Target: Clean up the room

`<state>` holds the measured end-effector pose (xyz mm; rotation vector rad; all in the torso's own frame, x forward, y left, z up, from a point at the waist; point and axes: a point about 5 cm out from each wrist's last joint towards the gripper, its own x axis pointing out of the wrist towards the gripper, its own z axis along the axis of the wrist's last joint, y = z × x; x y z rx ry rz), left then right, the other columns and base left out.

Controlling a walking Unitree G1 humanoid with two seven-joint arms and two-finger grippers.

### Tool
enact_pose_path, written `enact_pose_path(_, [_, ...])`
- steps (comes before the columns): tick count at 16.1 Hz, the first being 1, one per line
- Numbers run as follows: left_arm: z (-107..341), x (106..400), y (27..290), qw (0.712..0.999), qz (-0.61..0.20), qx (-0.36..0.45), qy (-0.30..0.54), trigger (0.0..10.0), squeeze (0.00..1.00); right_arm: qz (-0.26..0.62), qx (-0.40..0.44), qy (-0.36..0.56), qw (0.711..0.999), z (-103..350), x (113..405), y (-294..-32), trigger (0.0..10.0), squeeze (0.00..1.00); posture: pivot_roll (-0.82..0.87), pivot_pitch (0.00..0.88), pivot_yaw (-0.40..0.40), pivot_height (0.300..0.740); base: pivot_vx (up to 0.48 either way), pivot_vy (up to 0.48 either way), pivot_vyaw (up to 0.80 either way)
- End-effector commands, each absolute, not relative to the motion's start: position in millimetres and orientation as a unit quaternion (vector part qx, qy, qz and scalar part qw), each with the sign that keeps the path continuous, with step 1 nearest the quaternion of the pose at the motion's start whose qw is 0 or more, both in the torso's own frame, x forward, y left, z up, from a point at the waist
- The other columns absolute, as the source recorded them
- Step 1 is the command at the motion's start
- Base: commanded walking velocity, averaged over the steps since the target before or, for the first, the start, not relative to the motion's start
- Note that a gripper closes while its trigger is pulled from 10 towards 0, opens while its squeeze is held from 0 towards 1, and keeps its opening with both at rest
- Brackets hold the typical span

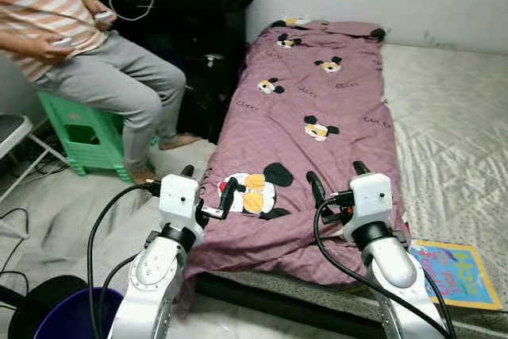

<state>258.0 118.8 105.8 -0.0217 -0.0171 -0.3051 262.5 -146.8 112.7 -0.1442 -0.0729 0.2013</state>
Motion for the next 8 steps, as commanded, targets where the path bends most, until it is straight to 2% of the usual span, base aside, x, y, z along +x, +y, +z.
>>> enact_pose_path(1, [107.1,258.8,120.4,0.989,-0.146,-0.015,-0.01,10.0,0.0,0.101,-0.071,-0.042,0.991,114.0,264.9,-146.0,10.0,0.0,-0.05,0.035,0.049,0.74,0.0,0.0,0.0])
enact_pose_path(4, [108.4,261.5,119.5,0.99,-0.142,-0.012,-0.012,10.0,0.0,0.104,-0.073,-0.042,0.991,113.2,268.9,-143.4,10.0,0.0,-0.04,0.03,0.052,0.74,0.0,0.0,0.0])
enact_pose_path(8, [105.3,254.6,126.2,0.995,-0.097,-0.017,-0.014,10.0,0.0,0.162,-0.08,-0.026,0.983,108.0,276.5,-131.3,10.0,0.0,0.02,0.016,-0.046,0.74,0.0,0.0,0.0])
